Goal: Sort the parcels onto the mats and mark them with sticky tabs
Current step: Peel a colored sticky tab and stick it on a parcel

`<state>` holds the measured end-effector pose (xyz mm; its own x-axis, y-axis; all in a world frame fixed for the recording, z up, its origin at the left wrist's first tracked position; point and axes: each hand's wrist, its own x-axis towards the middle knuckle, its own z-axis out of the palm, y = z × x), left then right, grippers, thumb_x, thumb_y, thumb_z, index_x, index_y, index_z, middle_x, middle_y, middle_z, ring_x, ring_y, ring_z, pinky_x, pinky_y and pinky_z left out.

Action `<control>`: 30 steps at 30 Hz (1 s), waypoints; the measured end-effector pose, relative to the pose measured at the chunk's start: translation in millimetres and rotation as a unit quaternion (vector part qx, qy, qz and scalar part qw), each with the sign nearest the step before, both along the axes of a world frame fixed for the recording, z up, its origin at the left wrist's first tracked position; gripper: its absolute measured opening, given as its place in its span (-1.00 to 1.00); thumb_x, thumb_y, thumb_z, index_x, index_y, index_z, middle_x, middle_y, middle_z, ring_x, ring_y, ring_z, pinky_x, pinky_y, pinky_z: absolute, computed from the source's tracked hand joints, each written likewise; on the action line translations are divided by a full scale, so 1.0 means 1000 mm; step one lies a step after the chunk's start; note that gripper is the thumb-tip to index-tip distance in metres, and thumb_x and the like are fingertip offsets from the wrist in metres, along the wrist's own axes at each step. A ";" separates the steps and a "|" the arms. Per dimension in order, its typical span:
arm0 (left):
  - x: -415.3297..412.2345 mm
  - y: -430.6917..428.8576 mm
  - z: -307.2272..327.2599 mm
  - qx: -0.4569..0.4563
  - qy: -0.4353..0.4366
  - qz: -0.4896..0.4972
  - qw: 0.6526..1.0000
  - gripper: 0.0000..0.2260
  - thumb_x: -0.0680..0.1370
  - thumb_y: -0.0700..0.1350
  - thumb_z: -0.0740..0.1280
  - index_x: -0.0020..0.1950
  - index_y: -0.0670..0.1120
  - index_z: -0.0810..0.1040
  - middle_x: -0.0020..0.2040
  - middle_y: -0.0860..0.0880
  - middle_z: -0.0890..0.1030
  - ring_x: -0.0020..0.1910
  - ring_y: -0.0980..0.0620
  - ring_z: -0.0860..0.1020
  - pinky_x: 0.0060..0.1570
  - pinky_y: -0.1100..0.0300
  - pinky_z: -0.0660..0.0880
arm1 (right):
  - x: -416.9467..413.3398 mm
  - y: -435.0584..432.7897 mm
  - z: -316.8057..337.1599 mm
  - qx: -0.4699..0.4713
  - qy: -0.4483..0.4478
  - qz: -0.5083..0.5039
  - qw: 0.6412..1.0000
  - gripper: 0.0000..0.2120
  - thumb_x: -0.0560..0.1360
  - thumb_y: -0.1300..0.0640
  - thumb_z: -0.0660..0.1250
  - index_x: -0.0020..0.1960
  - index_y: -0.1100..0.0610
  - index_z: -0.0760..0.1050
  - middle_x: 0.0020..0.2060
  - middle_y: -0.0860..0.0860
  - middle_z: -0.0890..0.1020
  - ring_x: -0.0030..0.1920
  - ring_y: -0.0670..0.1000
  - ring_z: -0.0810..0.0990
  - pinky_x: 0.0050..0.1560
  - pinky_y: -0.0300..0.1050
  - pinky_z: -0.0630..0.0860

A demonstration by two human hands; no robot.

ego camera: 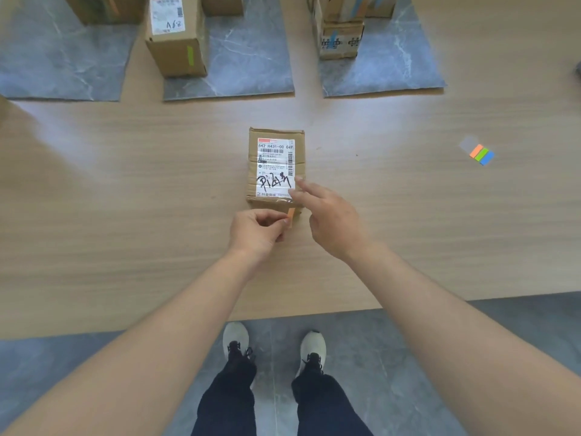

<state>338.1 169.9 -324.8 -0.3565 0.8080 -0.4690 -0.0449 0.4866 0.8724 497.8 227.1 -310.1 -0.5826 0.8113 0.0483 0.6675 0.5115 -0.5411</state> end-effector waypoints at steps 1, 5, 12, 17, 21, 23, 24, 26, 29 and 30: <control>-0.003 0.002 -0.006 0.000 0.003 0.001 1.000 -0.84 0.46 -0.29 0.51 -0.24 -0.04 0.72 -0.31 -0.10 0.67 -0.36 0.00 0.55 -0.09 -0.05 0.63 | -0.003 0.001 -0.005 0.008 -0.011 0.011 1.000 -0.38 0.42 0.53 0.22 0.43 0.19 0.51 0.51 0.11 0.43 0.46 0.19 0.46 0.18 0.13 0.59; -0.010 0.006 -0.023 -0.006 0.017 -0.002 1.000 -0.81 0.45 -0.25 0.51 -0.31 0.02 0.73 -0.35 -0.13 0.65 -0.38 -0.01 0.53 -0.12 -0.13 0.62 | -0.014 0.004 -0.022 0.043 -0.002 0.002 0.999 -0.46 0.38 0.47 0.32 0.34 0.25 0.58 0.38 0.15 0.56 0.42 0.19 0.51 0.22 0.18 0.60; -0.020 0.018 -0.031 -0.008 0.006 -0.009 1.000 -0.93 0.45 -0.20 0.51 -0.23 -0.07 0.74 -0.39 -0.09 0.65 -0.42 0.03 0.52 -0.18 0.00 0.58 | -0.027 0.006 -0.031 0.084 0.016 -0.059 0.995 -0.74 0.39 0.20 0.58 0.08 0.20 0.72 0.14 0.07 0.71 0.23 0.19 0.65 0.10 0.06 0.64; -0.021 0.022 -0.039 -0.011 0.000 -0.010 1.000 -0.90 0.44 -0.17 0.49 -0.26 0.01 0.75 -0.37 -0.11 0.67 -0.41 0.03 0.52 -0.14 -0.05 0.61 | -0.035 0.005 -0.033 0.131 0.018 -0.091 0.987 -0.86 0.39 0.24 0.55 -0.05 0.18 0.72 0.06 0.05 0.73 0.12 0.22 0.67 -0.10 -0.01 0.64; -0.023 0.022 -0.038 -0.018 -0.008 -0.013 1.000 -0.98 0.40 -0.10 0.53 -0.24 0.01 0.75 -0.35 -0.10 0.68 -0.40 0.02 0.55 -0.10 -0.11 0.64 | -0.044 0.002 -0.040 0.172 0.020 -0.120 0.978 -0.89 0.35 0.26 0.55 -0.13 0.18 0.68 0.01 0.02 0.72 0.06 0.19 0.66 -0.27 -0.01 0.63; -0.028 0.022 -0.041 -0.026 -0.001 -0.018 1.000 -0.99 0.39 -0.07 0.53 -0.24 0.03 0.75 -0.35 -0.09 0.69 -0.40 0.01 0.56 -0.08 -0.14 0.64 | -0.048 0.001 -0.044 0.190 0.016 -0.134 0.972 -0.89 0.34 0.24 0.53 -0.17 0.17 0.63 -0.01 -0.01 0.70 0.03 0.16 0.63 -0.34 -0.02 0.60; -0.032 0.021 -0.041 -0.034 0.003 -0.016 0.999 -0.98 0.38 -0.08 0.52 -0.25 0.03 0.75 -0.35 -0.08 0.69 -0.39 0.01 0.57 -0.08 -0.13 0.65 | -0.050 0.001 -0.046 0.200 0.019 -0.138 0.970 -0.88 0.33 0.24 0.52 -0.17 0.16 0.61 -0.02 -0.02 0.69 0.03 0.14 0.61 -0.36 -0.02 0.58; -0.041 0.017 -0.039 -0.056 0.030 -0.016 0.998 -0.97 0.35 -0.08 0.49 -0.26 0.00 0.74 -0.36 -0.03 0.69 -0.38 0.04 0.59 -0.10 -0.04 0.66 | -0.051 -0.001 -0.049 0.210 0.026 -0.146 0.966 -0.86 0.32 0.26 0.51 -0.16 0.16 0.58 -0.02 -0.02 0.68 0.03 0.12 0.58 -0.37 -0.02 0.56; -0.059 0.009 -0.032 -0.091 0.110 -0.001 0.990 -0.93 0.36 -0.08 0.44 -0.27 -0.05 0.69 -0.35 0.03 0.68 -0.35 0.08 0.60 -0.13 0.12 0.61 | -0.054 -0.003 -0.053 0.207 0.019 -0.163 0.964 -0.83 0.35 0.27 0.48 -0.12 0.16 0.53 0.01 0.01 0.64 0.04 0.14 0.54 -0.30 0.00 0.56; -0.066 0.008 -0.029 -0.095 0.125 0.009 0.988 -0.91 0.36 -0.06 0.43 -0.28 -0.06 0.67 -0.35 0.03 0.68 -0.31 0.06 0.63 -0.12 0.12 0.61 | -0.056 -0.004 -0.054 0.206 0.013 -0.168 0.964 -0.83 0.36 0.29 0.47 -0.10 0.17 0.52 0.02 0.03 0.63 0.05 0.16 0.53 -0.23 0.02 0.57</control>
